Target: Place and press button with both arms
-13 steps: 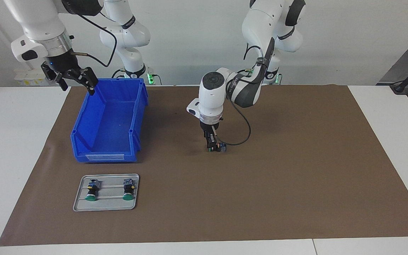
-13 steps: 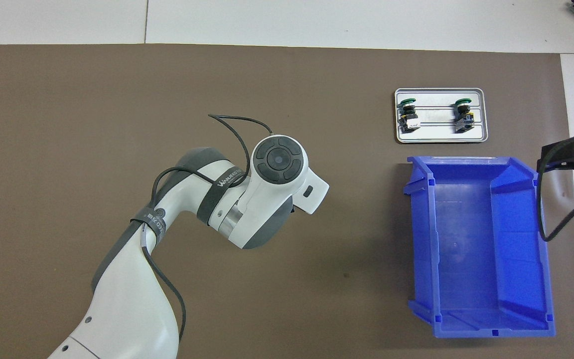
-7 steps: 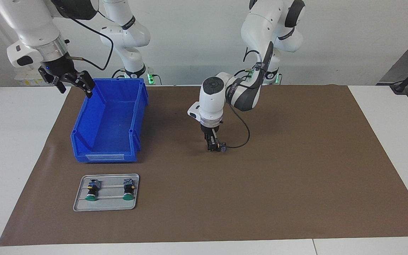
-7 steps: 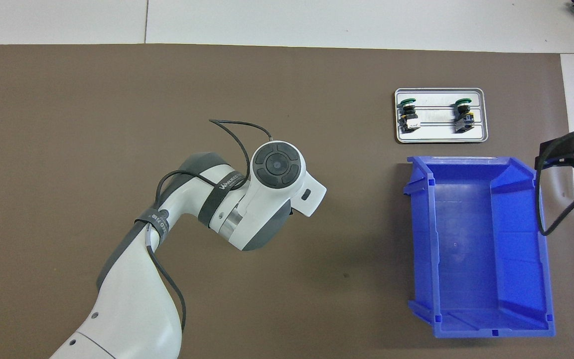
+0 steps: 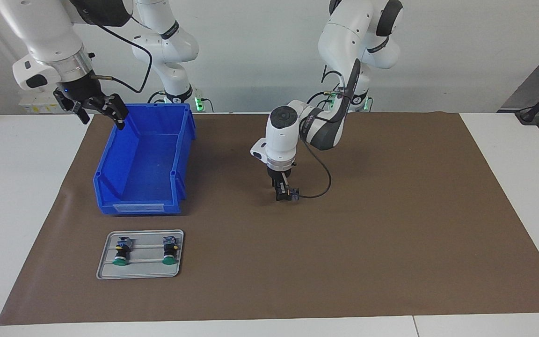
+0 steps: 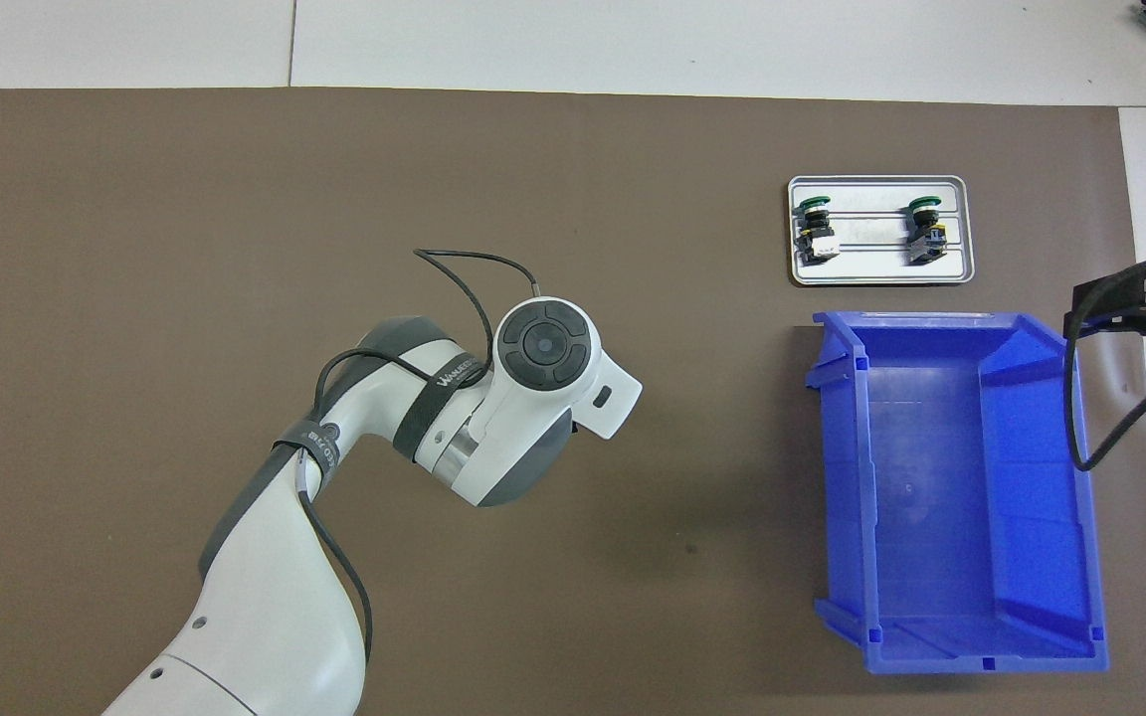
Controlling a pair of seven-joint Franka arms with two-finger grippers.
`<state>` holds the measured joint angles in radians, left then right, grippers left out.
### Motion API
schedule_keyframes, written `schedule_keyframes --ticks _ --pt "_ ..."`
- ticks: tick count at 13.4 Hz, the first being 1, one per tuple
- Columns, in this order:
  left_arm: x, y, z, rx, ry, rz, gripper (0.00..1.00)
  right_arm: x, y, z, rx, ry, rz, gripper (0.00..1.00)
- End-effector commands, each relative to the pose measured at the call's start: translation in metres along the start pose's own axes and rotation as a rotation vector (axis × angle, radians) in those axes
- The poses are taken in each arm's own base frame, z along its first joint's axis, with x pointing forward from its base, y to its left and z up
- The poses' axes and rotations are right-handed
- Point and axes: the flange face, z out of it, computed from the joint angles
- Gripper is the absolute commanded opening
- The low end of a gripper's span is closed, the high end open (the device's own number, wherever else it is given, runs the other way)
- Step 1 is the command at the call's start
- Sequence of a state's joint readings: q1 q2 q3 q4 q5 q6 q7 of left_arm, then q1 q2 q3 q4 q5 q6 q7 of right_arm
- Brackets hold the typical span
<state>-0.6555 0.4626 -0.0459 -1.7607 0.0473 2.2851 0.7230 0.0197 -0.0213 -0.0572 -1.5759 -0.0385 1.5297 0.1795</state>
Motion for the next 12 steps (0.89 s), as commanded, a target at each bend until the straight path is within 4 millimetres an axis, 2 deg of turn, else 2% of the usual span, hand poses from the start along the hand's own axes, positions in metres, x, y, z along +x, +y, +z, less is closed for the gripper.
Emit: schedule_keyframes --ticks 1,4,12 --pt "-0.0005 0.0031 0.0090 0.026 -0.007 -0.005 0.60 -0.0029 0.0037 -0.0027 0.023 -0.007 -0.009 1.00" --pt "0.0006 0.0037 0.0175 0.023 -0.009 -0.003 0.58 -0.0033 0.0031 -0.0022 0.022 -0.007 -0.011 1.00" --pt "0.0011 0.0032 0.0165 0.023 -0.009 -0.003 0.25 -0.0074 -0.0052 0.0003 0.020 -0.006 0.004 1.00"
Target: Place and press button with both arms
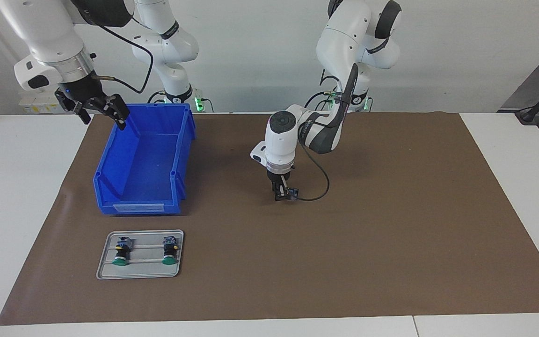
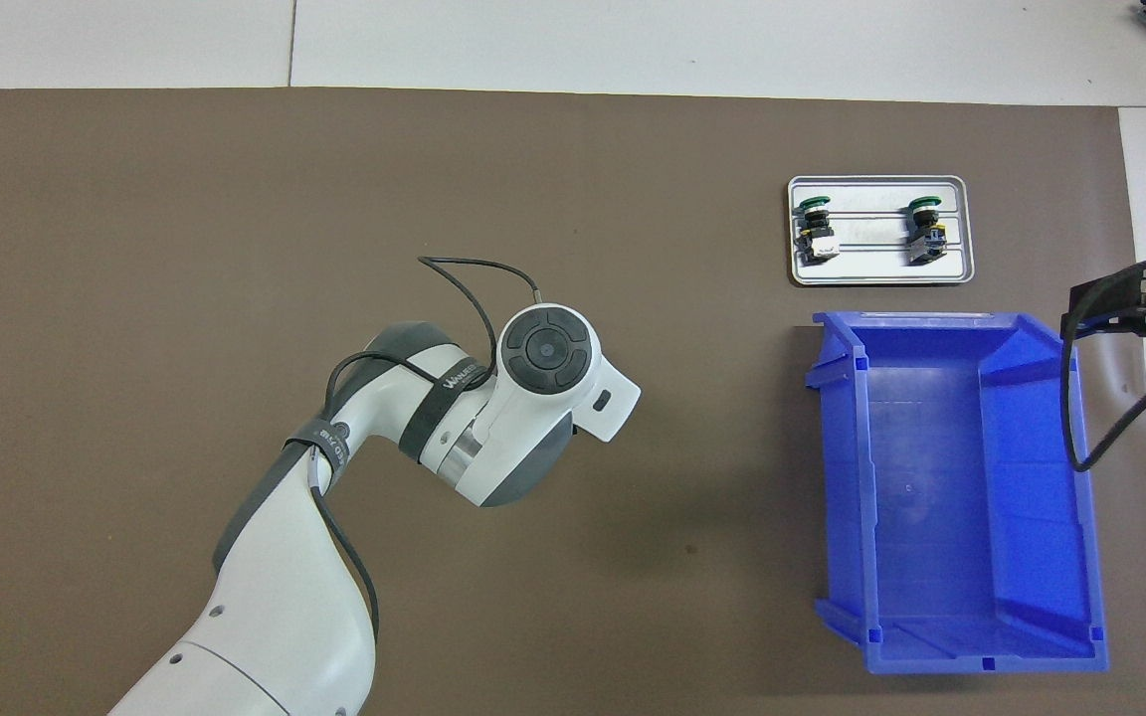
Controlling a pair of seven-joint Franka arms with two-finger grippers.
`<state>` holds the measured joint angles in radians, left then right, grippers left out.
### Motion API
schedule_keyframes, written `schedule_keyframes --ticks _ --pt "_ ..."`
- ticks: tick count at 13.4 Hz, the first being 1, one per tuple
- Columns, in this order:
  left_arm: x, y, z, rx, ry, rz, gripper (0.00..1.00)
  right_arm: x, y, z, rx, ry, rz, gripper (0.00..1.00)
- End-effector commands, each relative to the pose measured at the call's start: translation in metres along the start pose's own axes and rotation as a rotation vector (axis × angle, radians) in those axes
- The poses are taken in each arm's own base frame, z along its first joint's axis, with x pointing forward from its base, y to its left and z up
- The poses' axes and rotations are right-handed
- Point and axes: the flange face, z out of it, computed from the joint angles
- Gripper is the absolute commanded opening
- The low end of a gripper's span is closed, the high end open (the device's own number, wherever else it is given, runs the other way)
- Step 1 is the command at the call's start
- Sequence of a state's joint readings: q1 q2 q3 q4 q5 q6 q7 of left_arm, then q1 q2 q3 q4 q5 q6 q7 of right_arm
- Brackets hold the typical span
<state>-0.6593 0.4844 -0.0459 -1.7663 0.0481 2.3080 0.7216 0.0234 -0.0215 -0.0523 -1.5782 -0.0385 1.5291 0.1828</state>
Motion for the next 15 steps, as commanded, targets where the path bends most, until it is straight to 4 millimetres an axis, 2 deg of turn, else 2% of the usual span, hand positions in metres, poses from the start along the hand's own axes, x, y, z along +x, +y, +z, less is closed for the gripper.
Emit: schedule_keyframes --ticks 1,4,6,8,10,12,15 --pt "-0.001 -0.001 0.001 0.028 -0.005 -0.006 0.20 -0.006 -0.001 -0.001 0.021 -0.004 0.007 1.00" --pt "-0.002 -0.005 -0.002 0.043 -0.016 0.006 0.00 -0.006 0.000 -0.001 0.021 -0.002 -0.001 1.00" --pt "-0.002 -0.015 -0.011 0.048 -0.007 -0.002 0.00 -0.006 0.001 -0.001 0.021 -0.001 -0.002 1.00" --pt "-0.009 -0.042 -0.027 -0.009 -0.012 -0.062 0.00 -0.008 -0.011 -0.002 0.021 0.000 -0.024 1.00" --pt "-0.018 -0.059 -0.038 -0.072 0.033 -0.086 0.00 -0.007 -0.004 -0.002 0.023 0.001 -0.015 1.00" --pt "-0.042 -0.080 -0.042 -0.123 0.099 -0.113 0.00 -0.007 -0.004 -0.002 0.023 0.001 -0.038 1.00" --pt "-0.089 -0.114 -0.047 -0.204 0.248 -0.099 0.00 -0.006 0.000 -0.001 0.023 0.001 -0.032 1.00"
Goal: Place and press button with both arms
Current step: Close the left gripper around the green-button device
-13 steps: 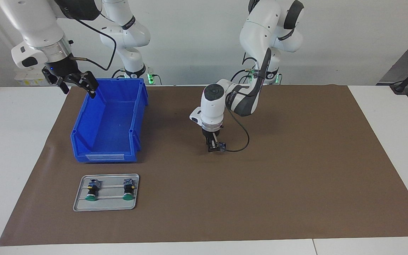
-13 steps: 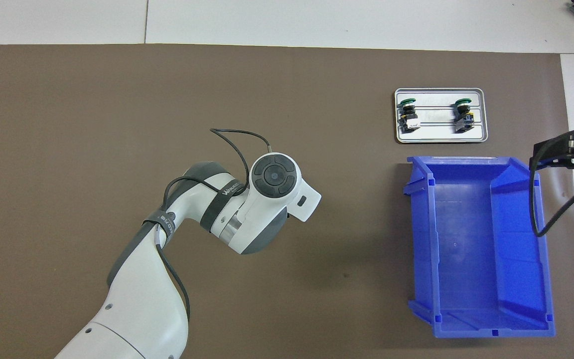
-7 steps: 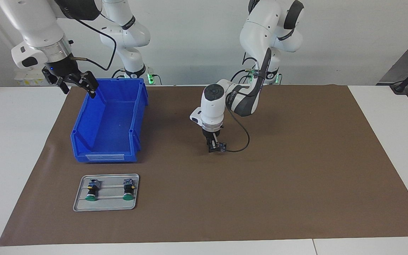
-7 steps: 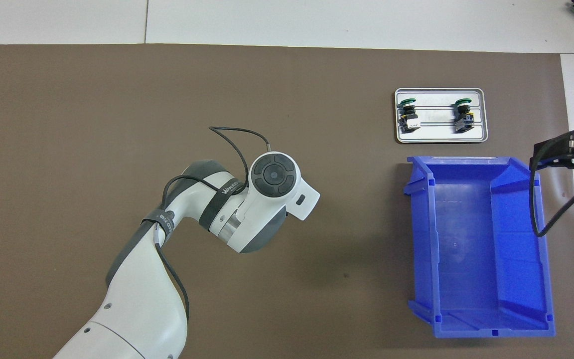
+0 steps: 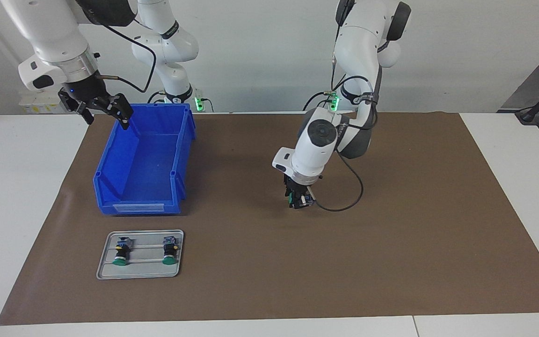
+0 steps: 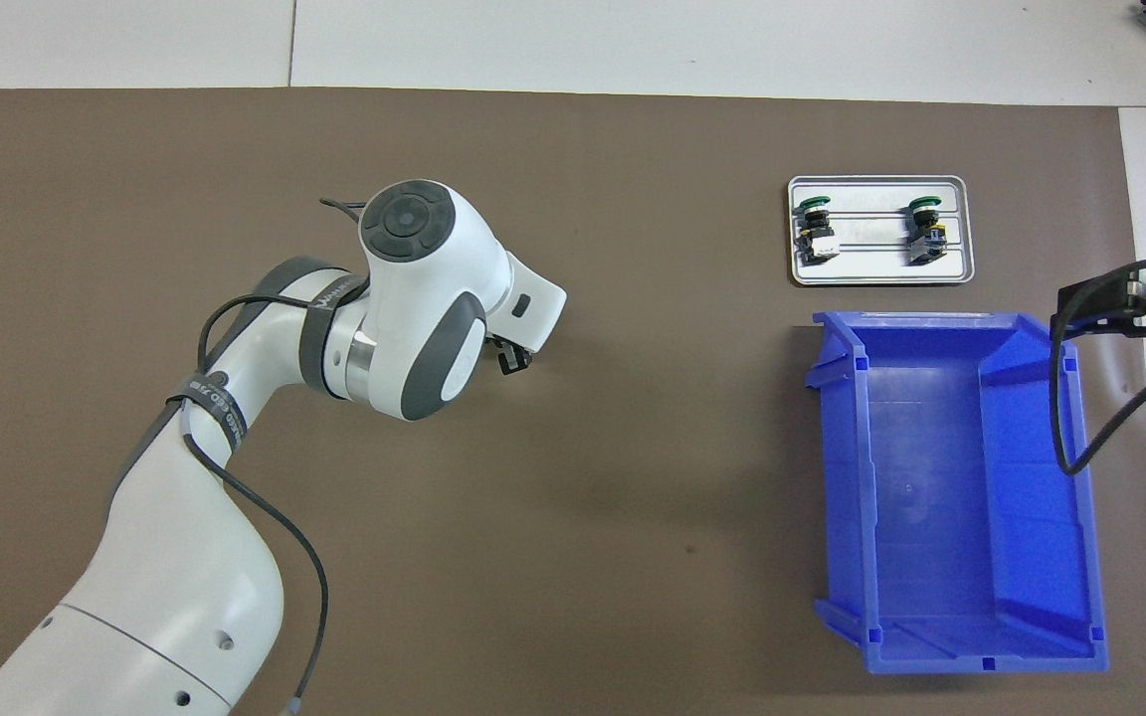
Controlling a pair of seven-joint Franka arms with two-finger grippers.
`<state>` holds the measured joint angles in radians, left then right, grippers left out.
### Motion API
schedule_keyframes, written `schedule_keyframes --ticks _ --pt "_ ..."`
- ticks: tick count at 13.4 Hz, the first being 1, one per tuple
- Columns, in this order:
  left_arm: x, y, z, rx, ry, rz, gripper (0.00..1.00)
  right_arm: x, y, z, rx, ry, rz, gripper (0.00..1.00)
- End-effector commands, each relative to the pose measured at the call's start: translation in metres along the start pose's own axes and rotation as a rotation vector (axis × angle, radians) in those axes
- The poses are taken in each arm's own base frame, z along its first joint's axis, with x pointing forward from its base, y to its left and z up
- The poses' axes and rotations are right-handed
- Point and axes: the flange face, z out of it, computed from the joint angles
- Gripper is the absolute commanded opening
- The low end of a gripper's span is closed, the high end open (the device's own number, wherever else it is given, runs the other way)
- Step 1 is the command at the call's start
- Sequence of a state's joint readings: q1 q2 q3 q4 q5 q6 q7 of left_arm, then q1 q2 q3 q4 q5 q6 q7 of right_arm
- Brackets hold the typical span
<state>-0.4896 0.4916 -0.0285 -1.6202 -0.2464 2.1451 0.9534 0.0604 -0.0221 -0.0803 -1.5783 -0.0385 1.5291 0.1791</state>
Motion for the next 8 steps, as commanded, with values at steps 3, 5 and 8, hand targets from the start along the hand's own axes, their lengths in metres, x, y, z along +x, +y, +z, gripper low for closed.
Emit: schedule_keyframes --ticks 3,5,8 --pt "-0.064 -0.049 -0.016 -0.114 0.218 0.045 0.00 -0.006 0.007 0.000 0.021 -0.011 -0.013 1.00" --pt "-0.091 -0.057 -0.017 -0.149 0.325 0.052 0.00 -0.004 0.010 0.000 0.022 -0.003 -0.008 1.00" --pt "-0.119 -0.062 -0.023 -0.188 0.446 0.066 0.00 -0.007 0.010 0.001 0.021 -0.013 -0.010 1.00"
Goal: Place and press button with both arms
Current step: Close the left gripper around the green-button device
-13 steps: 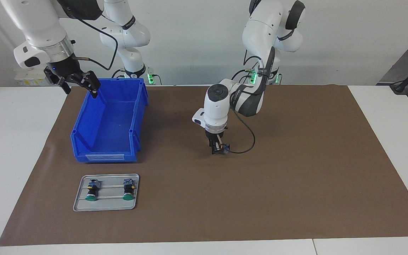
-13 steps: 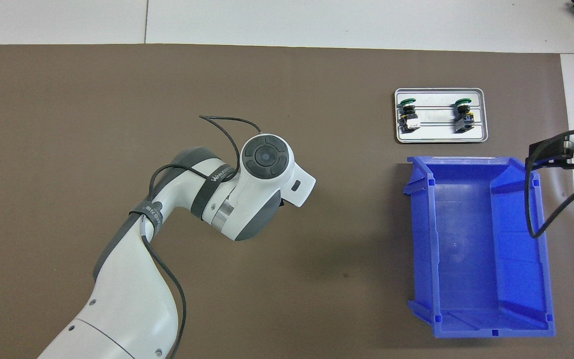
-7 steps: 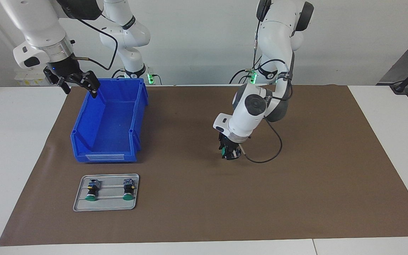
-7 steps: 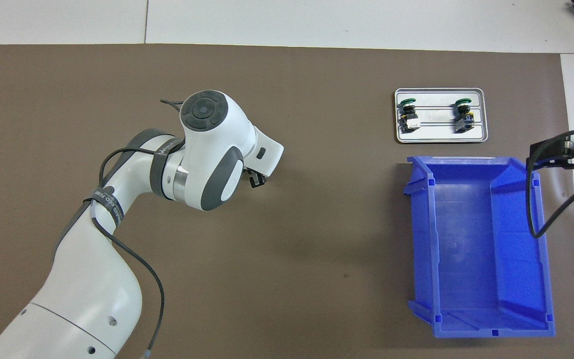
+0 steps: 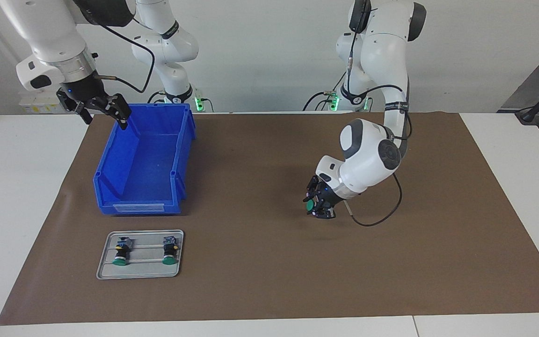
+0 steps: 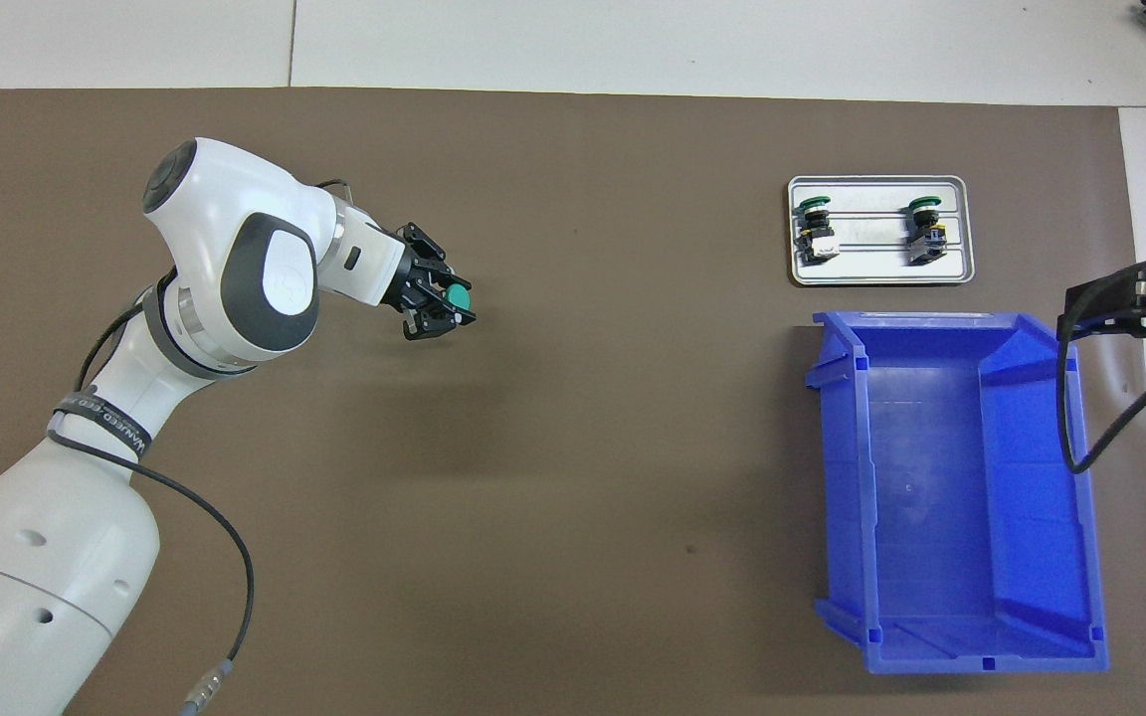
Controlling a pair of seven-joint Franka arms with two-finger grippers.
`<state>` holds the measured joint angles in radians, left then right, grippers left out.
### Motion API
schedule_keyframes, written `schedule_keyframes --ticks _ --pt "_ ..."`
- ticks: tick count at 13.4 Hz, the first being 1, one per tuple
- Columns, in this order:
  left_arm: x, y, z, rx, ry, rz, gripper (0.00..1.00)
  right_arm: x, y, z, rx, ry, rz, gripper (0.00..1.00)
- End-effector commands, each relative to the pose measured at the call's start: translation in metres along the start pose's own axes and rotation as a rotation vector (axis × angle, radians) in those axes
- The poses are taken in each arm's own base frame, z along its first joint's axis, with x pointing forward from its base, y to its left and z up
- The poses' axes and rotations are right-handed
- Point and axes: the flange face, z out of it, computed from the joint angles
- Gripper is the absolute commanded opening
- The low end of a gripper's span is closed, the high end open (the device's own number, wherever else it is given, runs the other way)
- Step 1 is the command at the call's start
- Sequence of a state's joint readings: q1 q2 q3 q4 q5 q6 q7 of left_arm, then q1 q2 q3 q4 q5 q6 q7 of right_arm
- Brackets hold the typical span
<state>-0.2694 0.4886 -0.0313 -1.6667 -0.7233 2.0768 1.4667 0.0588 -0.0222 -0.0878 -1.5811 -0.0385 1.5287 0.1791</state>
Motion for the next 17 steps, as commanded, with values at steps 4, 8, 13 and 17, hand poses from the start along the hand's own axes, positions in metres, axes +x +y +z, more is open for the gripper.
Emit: schedule_keyframes --ticks 4,8,13,17 --pt "-0.043 0.011 -0.031 -0.069 0.239 0.030 0.00 -0.008 0.008 0.002 0.021 -0.012 -0.015 1.00" --pt "-0.070 0.029 -0.023 -0.057 0.375 0.057 0.00 -0.010 0.009 0.004 0.021 -0.015 -0.013 1.00" --pt "-0.094 0.050 -0.013 -0.017 0.525 0.039 0.00 -0.015 0.013 0.009 0.009 -0.028 -0.010 1.00" --pt "-0.102 0.068 -0.004 -0.010 0.621 0.037 0.00 -0.016 0.013 0.011 0.007 -0.033 -0.012 1.00"
